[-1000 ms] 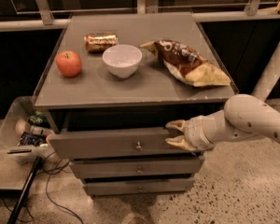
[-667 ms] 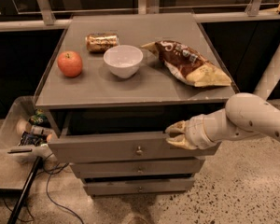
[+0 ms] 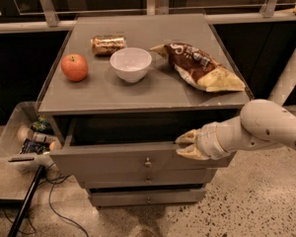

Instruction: Open top drawer

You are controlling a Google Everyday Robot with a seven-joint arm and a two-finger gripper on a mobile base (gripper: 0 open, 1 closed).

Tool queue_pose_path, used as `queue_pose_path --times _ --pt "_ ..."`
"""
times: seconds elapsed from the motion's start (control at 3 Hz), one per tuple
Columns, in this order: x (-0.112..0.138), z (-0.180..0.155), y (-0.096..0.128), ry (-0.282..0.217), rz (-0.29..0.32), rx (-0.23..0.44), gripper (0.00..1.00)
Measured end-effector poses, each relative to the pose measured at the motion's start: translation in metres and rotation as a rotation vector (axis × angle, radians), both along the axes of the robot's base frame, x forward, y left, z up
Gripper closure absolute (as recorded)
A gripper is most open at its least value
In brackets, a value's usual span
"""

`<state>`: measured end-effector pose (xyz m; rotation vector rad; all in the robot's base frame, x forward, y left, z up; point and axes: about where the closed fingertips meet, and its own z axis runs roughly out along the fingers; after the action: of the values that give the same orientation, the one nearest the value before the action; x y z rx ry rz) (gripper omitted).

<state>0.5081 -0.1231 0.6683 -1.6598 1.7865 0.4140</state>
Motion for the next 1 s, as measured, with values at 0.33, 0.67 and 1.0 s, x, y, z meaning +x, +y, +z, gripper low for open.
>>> queue_pose_path --times 0.33,0.67,1.0 --pt "-0.0003 0.0016 0.0001 -0.001 0.0 0.0 1.0" --pt "-0.0095 -0.0007 -0.0027 0.0 -0.008 0.004 1.0" --pt "-0.0095 -0.0006 -0.0027 0.0 -0.007 0.004 0.83"
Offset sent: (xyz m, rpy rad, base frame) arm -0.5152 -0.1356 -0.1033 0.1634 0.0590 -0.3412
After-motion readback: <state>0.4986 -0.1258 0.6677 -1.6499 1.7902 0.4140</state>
